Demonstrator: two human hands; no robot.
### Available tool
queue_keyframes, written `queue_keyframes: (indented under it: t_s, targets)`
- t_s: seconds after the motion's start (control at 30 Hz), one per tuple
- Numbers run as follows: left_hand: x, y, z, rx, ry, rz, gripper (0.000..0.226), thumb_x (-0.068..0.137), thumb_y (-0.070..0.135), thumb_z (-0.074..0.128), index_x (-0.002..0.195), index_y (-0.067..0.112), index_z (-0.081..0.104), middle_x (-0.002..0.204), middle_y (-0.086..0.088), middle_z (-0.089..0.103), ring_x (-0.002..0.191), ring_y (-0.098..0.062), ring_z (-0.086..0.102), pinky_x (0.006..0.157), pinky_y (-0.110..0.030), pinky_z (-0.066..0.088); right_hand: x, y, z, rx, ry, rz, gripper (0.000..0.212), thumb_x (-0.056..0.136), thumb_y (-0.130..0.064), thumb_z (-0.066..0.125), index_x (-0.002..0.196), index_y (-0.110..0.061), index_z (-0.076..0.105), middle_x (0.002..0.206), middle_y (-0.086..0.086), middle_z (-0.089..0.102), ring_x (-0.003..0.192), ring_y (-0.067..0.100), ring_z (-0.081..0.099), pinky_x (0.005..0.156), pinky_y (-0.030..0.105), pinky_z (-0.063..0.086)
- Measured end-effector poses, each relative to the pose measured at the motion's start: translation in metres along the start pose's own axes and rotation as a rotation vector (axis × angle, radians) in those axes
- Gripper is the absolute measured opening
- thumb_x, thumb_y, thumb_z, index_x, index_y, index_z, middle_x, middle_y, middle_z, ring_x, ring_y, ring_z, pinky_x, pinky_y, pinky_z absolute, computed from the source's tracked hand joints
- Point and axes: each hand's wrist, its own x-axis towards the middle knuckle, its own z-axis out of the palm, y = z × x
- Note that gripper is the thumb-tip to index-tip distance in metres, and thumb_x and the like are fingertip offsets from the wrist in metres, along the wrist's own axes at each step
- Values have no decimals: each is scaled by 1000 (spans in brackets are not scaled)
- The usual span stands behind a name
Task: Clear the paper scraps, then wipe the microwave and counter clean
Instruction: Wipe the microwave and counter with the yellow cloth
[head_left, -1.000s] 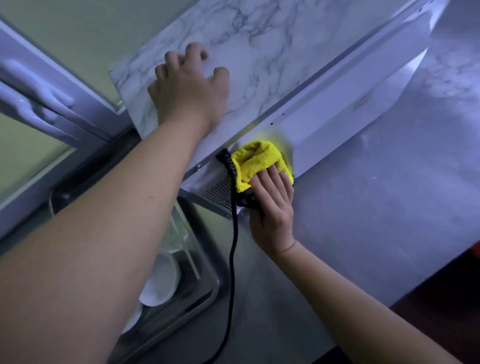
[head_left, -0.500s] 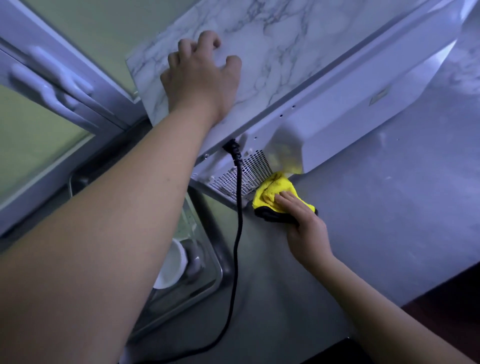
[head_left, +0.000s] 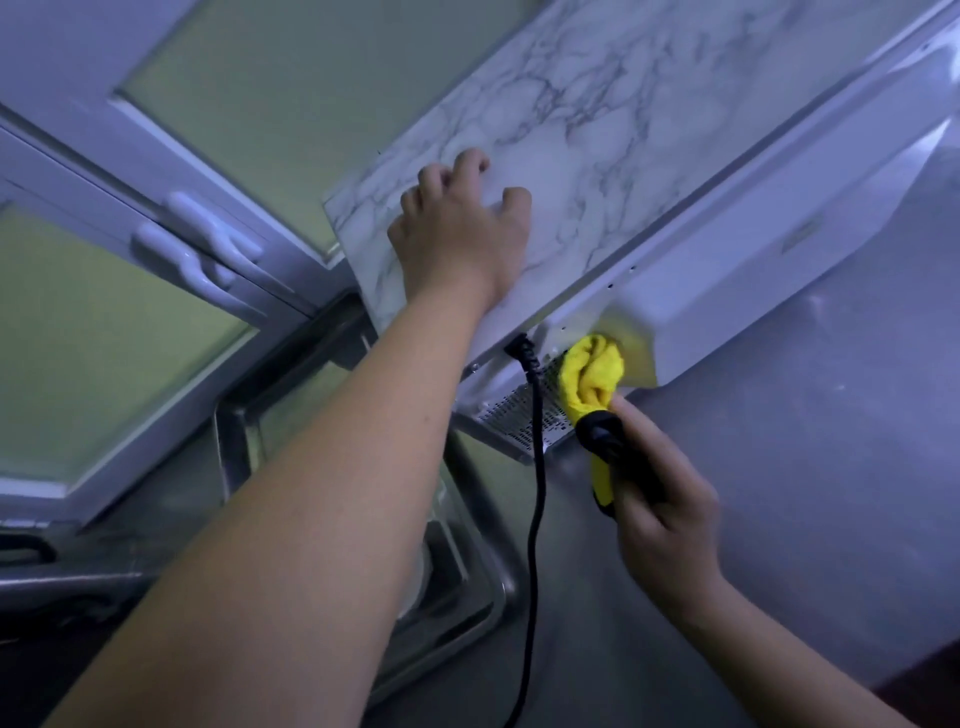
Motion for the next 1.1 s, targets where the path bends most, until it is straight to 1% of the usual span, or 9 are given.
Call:
queue_keyframes:
  t_s: [0.17,0.33,0.43,0.5,0.6,0.7,0.77,0.93,1.1]
  targets:
    - [0,-2,1,-4,7,15,42,89,46,40,127,32,51,133,0,45,123,-25,39,102,-42,27,-14,21,62,-66,67,-133,48,77,24,55,121,8,65,126,17,66,129,35,56,107,57,44]
    - [1,-2,2,8,12,17,42,90,46,39,128,32,50,134,0,45,124,-24,39,103,-42,27,-20,40,57,-161,87,-149,60,73,24,49,125,0,64,130,13,63,129,33,56,111,41,43]
    - [1,-1,1,19,6,25,44,91,46,39,130,30,50,136,-1,45,125,-25,38,103,-42,27,-26,49,47,-175,124,208,61,77,22,48,127,-8,67,125,9,68,122,25,61,106,37,47]
    - [0,-1,0,37,3,30,46,91,47,39,132,30,49,138,-3,45,126,-25,39,103,-42,28,-25,56,38,-173,117,516,62,79,14,49,125,-22,69,104,0,73,100,21,65,85,25,49]
    - [0,0,-2,73,1,32,49,91,48,36,135,29,47,140,-4,46,126,-27,40,100,-43,30,-14,59,25,-253,-46,615,59,80,6,47,122,-28,70,87,-1,69,81,21,62,63,22,45]
    - [-2,4,-6,119,0,27,50,92,48,34,135,27,48,140,-6,48,125,-28,43,96,-43,34,-5,51,13,-340,-387,647,55,82,7,47,120,-23,72,88,0,70,79,19,65,69,28,51]
    - [-7,5,-11,128,-14,8,50,94,46,33,136,24,48,141,-7,50,126,-30,44,97,-43,36,-8,41,2,-179,-530,800,48,82,14,51,114,-13,74,86,1,71,78,19,67,82,40,58]
    - [-31,-7,-19,134,-180,84,53,99,40,24,149,28,35,158,-8,31,142,-30,29,114,-46,24,-47,18,-54,364,-364,1175,43,86,15,52,116,-8,72,111,22,72,98,40,70,82,49,59]
    - [-68,-55,-26,166,-306,218,59,98,54,12,156,45,6,167,4,1,154,-22,1,123,-47,2,-72,6,-92,519,-408,1300,64,68,15,54,127,-7,65,119,26,68,101,44,68,94,53,51]
